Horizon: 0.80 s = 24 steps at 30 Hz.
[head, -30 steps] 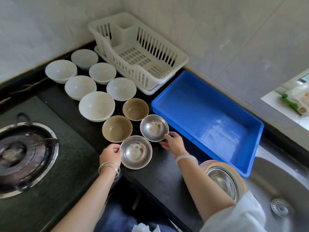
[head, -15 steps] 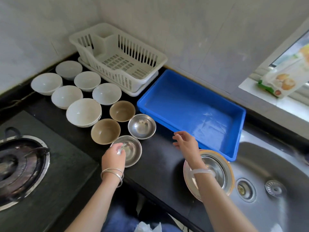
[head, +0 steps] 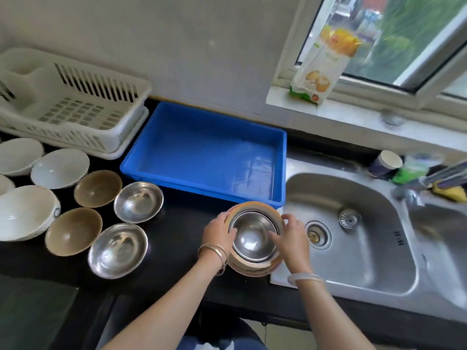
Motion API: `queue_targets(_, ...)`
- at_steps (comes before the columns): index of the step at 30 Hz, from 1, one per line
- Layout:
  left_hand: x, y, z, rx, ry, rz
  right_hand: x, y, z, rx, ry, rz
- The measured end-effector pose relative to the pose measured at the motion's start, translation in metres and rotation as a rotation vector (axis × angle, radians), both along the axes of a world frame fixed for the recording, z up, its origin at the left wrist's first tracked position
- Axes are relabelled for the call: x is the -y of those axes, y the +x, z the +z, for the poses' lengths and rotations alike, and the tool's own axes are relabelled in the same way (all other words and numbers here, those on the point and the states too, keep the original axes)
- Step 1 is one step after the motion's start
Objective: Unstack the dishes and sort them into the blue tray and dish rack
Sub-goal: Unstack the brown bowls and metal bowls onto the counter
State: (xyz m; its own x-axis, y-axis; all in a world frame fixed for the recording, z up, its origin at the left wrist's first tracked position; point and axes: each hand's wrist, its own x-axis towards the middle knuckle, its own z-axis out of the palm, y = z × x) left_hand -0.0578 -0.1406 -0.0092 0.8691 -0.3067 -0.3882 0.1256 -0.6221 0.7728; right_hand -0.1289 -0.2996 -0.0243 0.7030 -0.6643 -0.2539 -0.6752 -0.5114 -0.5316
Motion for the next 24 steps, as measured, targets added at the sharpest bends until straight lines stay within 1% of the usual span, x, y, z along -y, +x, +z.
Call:
queue_targets(3,0.007,-0.002,-0.005,0.003,0.019,-0.013,-0.002,-0.001,-0.004,-0.008,0.028,0.010)
queue_targets(9,0.007,-0.003,-0.015,-0.032,0.018,-0.022,-0.001,-0.002,-0.005,-0.073,-0.052,0.045)
queue_targets(16,0.008,-0.003,-0.020,-0.027,0.069,-0.022,0.000,-0.005,-0.002,-0.106,-0.177,0.104)
queue_targets(24,0.008,-0.001,-0.023,-0.003,0.091,-0.029,0.009,-0.002,-0.001,-0.124,-0.243,0.092)
